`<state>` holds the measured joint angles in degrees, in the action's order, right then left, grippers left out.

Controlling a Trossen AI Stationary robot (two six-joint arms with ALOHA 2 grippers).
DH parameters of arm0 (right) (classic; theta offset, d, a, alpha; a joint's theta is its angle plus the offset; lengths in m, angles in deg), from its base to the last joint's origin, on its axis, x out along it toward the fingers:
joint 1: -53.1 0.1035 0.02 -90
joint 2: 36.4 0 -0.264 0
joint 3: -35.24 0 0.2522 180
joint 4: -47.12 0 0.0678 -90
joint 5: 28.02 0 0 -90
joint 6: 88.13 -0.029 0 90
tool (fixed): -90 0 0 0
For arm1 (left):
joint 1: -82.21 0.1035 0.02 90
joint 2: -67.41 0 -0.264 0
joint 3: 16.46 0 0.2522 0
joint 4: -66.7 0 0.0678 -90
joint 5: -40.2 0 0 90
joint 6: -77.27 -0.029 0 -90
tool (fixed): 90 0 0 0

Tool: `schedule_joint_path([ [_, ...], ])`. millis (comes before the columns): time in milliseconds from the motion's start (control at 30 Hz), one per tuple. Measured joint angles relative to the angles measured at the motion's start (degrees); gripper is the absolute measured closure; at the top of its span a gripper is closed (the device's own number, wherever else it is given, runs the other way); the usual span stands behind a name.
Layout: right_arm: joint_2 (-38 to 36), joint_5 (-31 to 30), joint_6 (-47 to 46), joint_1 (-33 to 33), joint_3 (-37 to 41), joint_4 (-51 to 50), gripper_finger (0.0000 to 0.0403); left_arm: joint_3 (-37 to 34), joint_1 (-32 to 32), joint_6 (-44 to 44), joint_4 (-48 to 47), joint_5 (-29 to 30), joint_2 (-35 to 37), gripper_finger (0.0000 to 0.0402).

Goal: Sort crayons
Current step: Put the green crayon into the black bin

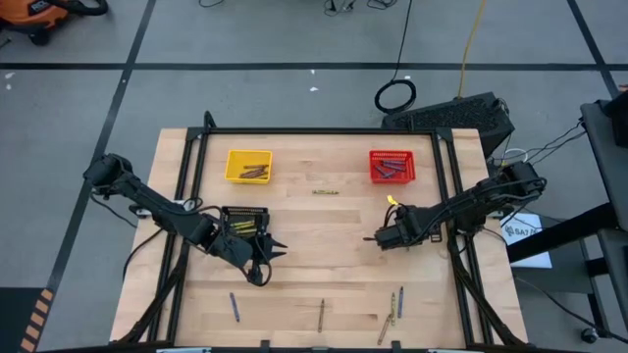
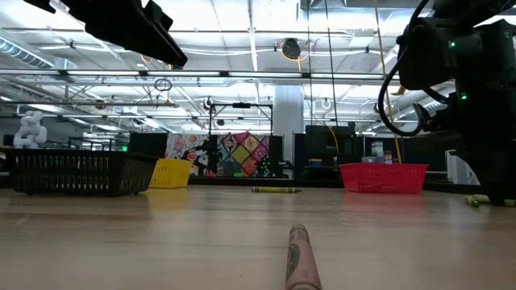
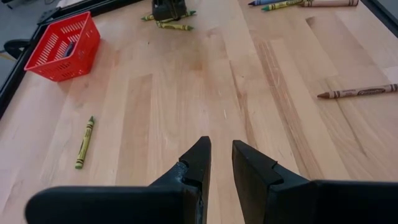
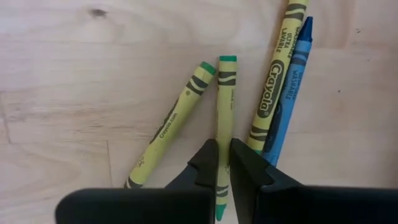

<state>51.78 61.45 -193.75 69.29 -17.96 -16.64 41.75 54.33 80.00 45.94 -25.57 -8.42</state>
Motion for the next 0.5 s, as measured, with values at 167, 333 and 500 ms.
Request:
schedule_joint_path([
  [167,0.1,0.1,3.2,0.0,-1.5,-0.7,0.0394,0.0,0.0,0.0,0.0,0.0,0.0,0.0335],
  [333,0.2,-0.7,6.7,0.2,-5.2,-2.9,0.0395,0.0,0.0,0.0,0.0,0.0,0.0,0.0335],
  [500,0.3,-1.9,9.2,1.2,-9.2,-4.4,0.0395,0.0,1.1,0.0,0.2,0.6,0.0,0.0335],
])
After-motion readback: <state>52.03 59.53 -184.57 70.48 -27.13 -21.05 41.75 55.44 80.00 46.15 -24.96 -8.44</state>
